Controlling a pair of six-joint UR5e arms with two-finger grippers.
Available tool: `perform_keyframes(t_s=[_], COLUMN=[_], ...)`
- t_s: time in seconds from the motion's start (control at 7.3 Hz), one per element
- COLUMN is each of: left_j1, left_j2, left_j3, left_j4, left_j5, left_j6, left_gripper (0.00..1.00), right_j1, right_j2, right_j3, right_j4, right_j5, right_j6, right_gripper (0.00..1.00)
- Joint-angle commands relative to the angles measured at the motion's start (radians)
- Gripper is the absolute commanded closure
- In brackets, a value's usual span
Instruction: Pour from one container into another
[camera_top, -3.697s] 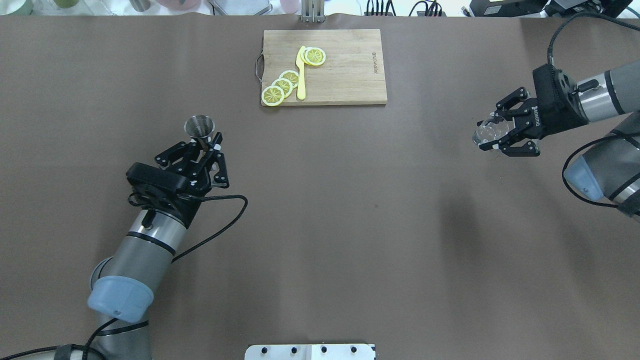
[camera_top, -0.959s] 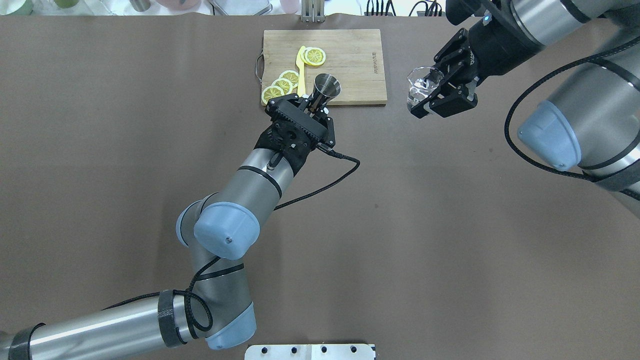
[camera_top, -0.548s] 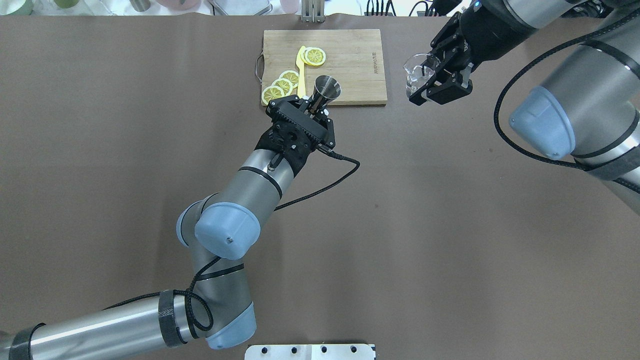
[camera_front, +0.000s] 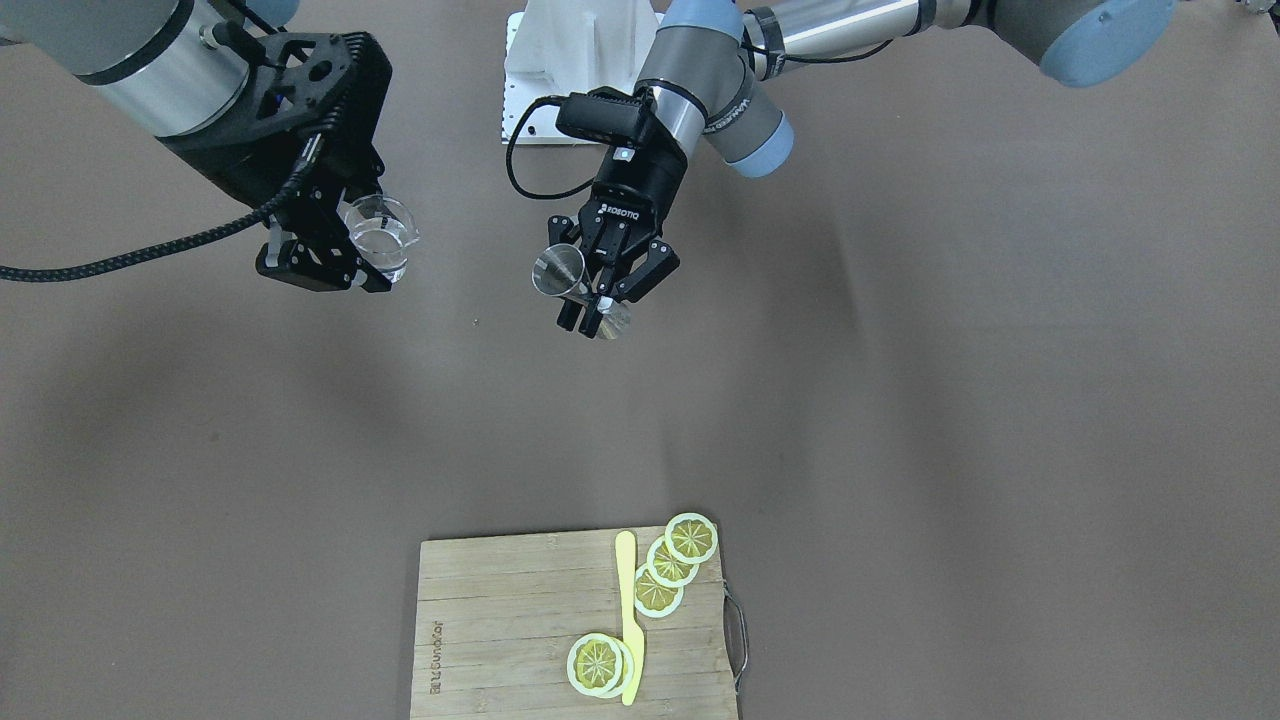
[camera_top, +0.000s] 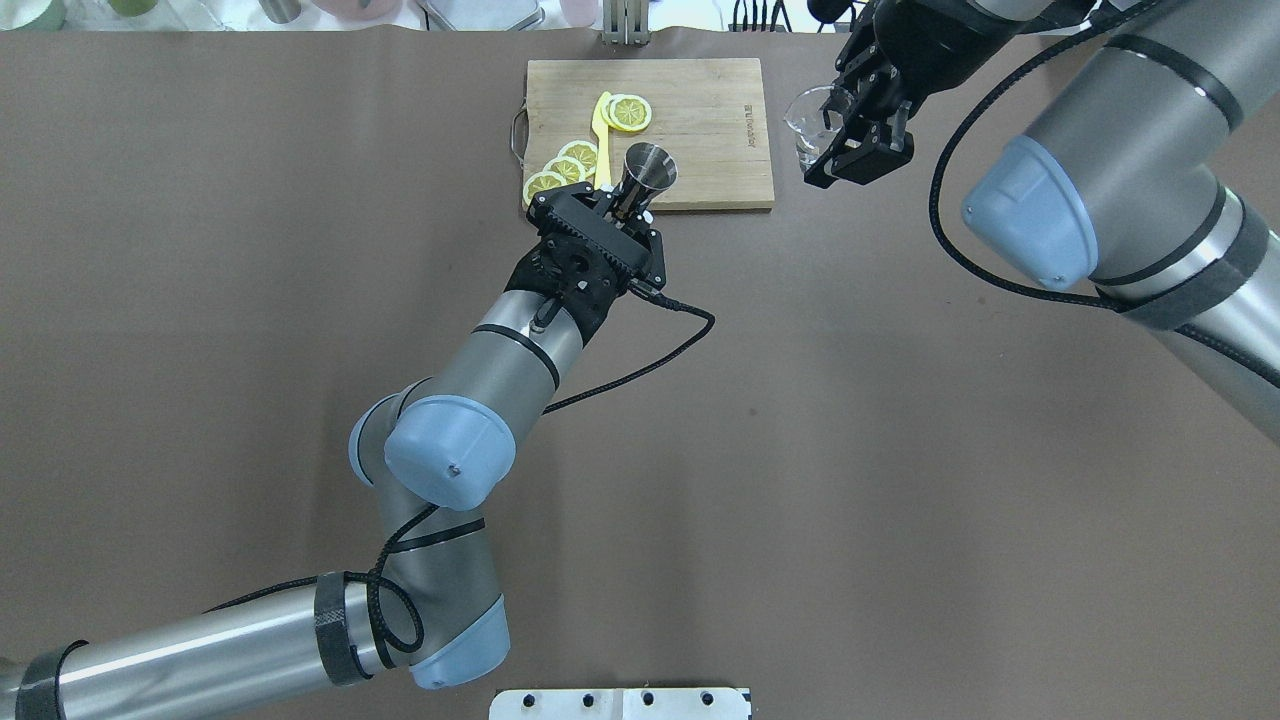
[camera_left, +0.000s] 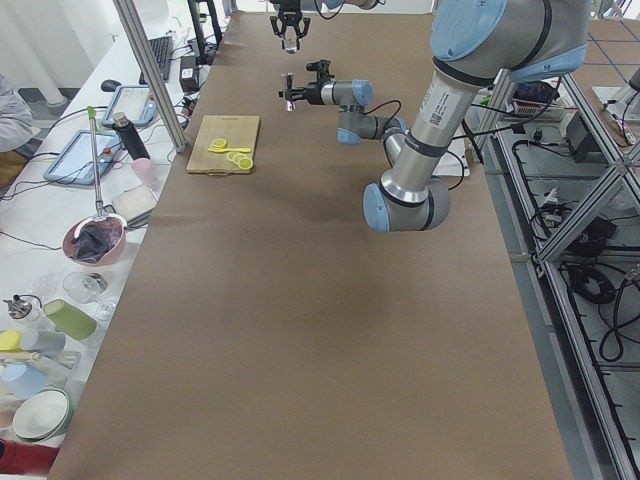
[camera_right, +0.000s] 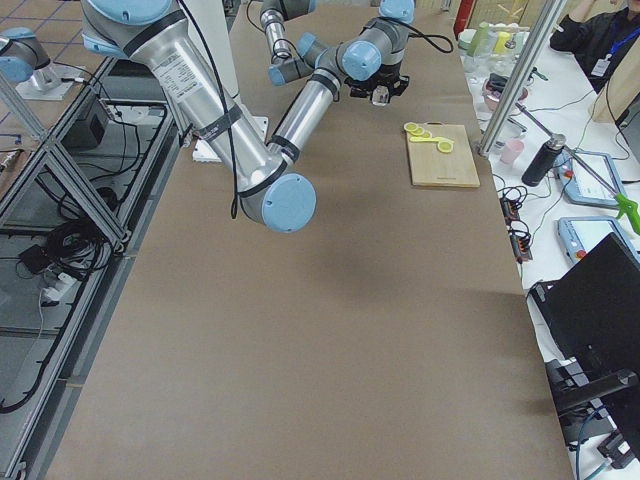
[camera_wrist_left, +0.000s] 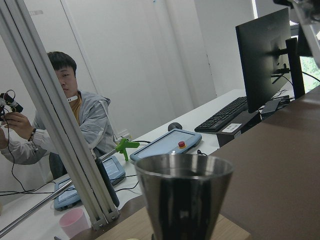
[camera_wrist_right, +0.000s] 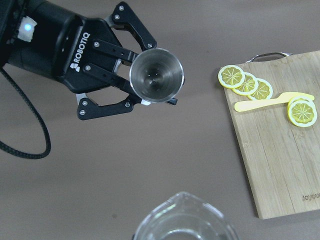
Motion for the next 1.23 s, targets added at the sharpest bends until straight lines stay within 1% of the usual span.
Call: perform_keyframes(t_s=[0.0,0.55,0.68,0.82,1.1], left_j1=[-0.001,0.002,0.002,0.000,0.002], left_j2=[0.003,0.006,0.006,0.006,0.006], left_j3=[0.006,0.008,0.008,0.008,0.008], left_j4=[-0.001,-0.003,-0.003,-0.003,-0.004], left_j5=[-0.007,-0.008,-0.008,-0.020,-0.020], left_j6=[0.000,0.000,0.000,0.000,0.000], left_gripper=[1.00,1.00,1.00,1.00,1.00], right_j1=[-0.002,-0.034,-0.050,-0.051,-0.051], right_j2=[0.077,0.161,0.193,0.221,0.260], right_j3=[-0.036,-0.108,-0.139,-0.157,-0.164], right_j4=[-0.106,-0.179,-0.202,-0.232,-0.341], right_j5=[-0.030,-0.060,-0.095,-0.103,-0.136], right_j6=[-0.074,-0.116,-0.120,-0.135,-0.252], right_gripper=[1.00,1.00,1.00,1.00,1.00])
